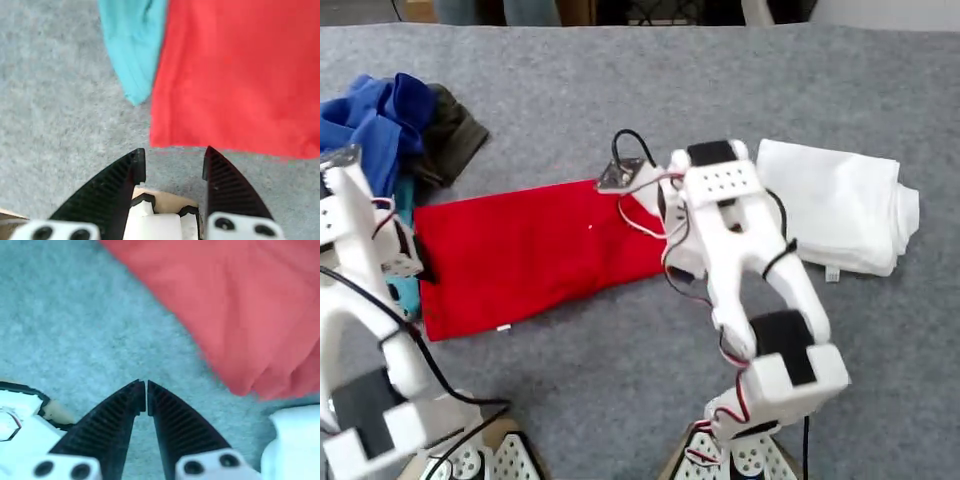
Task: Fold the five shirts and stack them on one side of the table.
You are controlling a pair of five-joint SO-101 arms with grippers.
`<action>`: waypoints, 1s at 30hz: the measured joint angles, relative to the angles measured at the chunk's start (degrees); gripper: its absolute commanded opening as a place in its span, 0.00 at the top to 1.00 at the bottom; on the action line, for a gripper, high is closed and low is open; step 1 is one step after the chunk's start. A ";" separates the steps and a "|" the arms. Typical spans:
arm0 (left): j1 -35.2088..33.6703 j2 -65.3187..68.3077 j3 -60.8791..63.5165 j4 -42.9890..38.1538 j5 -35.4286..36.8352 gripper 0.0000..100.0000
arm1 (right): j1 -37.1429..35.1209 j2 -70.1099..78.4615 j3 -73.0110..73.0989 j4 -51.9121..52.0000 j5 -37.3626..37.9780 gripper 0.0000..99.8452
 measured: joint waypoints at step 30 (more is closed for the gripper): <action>-9.49 37.10 -20.48 -22.68 -10.02 0.95 | 0.00 -1.93 1.67 -1.14 -3.96 0.99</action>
